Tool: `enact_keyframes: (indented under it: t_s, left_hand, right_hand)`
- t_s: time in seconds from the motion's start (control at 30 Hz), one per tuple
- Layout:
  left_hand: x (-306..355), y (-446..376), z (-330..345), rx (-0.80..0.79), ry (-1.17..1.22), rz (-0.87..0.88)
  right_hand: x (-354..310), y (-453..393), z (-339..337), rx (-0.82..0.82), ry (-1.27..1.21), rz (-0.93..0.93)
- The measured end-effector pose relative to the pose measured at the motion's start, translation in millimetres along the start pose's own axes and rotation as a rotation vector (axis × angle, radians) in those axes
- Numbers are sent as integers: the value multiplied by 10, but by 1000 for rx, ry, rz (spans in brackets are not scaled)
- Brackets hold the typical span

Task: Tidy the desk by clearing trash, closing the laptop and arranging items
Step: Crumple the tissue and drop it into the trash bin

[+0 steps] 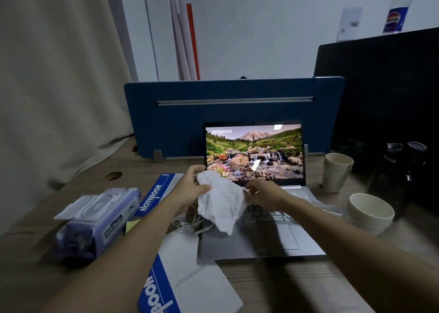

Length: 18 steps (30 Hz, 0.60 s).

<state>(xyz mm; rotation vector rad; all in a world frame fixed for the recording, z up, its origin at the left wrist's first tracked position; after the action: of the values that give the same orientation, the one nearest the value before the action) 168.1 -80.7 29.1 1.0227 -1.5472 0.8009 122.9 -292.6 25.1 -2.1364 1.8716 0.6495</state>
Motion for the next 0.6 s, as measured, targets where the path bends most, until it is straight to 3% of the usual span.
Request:
enact_keyframes:
  t_s: [0.4,0.6]
  left_hand:
    - [-17,9,-94,135,-171,54]
    - [56,38,-55,117,-103,87]
  right_hand:
    - [38,15,59,24,150,-30]
    - [10,133,-171,216,21,-64]
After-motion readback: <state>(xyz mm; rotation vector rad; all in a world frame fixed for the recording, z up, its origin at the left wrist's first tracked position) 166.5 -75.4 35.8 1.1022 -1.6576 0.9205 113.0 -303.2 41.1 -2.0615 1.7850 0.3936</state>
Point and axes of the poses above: each hand's wrist, its own y-axis away from the middle knuckle, its own z-axis out of the palm, x = y × z, the point moved 7 cm from there along -y, towards the middle knuckle, and after that the axes turned 8 degrees about -x, right-handed, at the moved point
